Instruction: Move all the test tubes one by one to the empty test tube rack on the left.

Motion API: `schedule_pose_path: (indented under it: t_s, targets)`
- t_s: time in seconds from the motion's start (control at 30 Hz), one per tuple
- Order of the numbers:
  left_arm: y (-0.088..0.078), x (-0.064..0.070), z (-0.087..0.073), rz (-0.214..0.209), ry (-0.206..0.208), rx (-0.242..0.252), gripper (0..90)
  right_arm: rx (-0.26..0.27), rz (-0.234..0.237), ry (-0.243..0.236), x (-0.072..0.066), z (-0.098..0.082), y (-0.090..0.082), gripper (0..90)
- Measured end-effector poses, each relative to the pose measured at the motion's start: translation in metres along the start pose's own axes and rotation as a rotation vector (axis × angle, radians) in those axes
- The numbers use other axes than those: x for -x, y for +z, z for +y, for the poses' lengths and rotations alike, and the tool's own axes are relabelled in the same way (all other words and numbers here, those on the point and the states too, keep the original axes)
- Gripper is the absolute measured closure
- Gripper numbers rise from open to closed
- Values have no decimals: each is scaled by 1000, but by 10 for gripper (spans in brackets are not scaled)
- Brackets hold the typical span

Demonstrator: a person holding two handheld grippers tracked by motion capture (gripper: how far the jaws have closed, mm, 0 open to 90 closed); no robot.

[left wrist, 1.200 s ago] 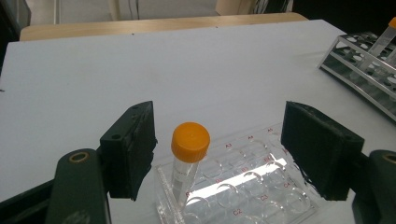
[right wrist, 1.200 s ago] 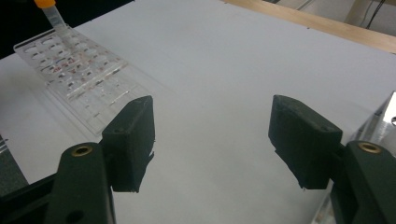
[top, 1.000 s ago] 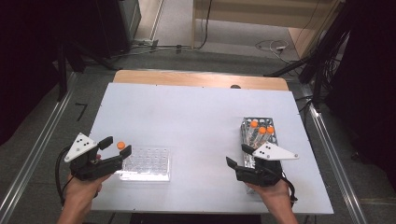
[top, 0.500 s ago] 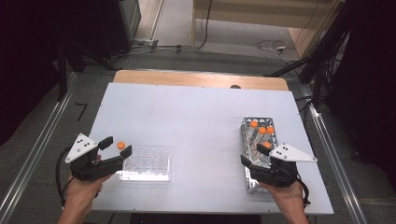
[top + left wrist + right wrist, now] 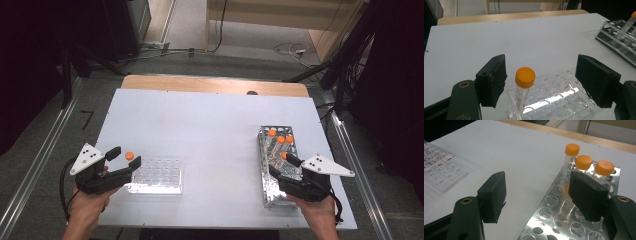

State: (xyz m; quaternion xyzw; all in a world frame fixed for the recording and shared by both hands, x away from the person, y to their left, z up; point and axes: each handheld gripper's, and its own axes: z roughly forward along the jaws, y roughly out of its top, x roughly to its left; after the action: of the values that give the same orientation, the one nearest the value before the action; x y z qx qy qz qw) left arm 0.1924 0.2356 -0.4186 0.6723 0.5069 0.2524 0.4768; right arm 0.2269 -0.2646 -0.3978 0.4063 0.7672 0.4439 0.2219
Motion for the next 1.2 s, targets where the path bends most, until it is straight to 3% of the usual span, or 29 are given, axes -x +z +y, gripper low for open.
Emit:
schedule_pose_path:
  t_s: [0.37,0.57,0.73,0.93,1.2]
  targets:
    - [0,0,0,4,-2,1,254,1,-72,34,17,-9,8,285]
    - [0,0,0,7,-2,2,254,6,-114,92,21,-22,23,285]
    - [0,0,-1,8,-2,2,255,6,-130,109,19,-25,27,366]
    - [0,1,-1,8,-1,1,255,-53,-140,143,20,-24,32,489]
    - [0,1,-1,10,2,-4,255,-84,-161,158,19,-23,36,581]
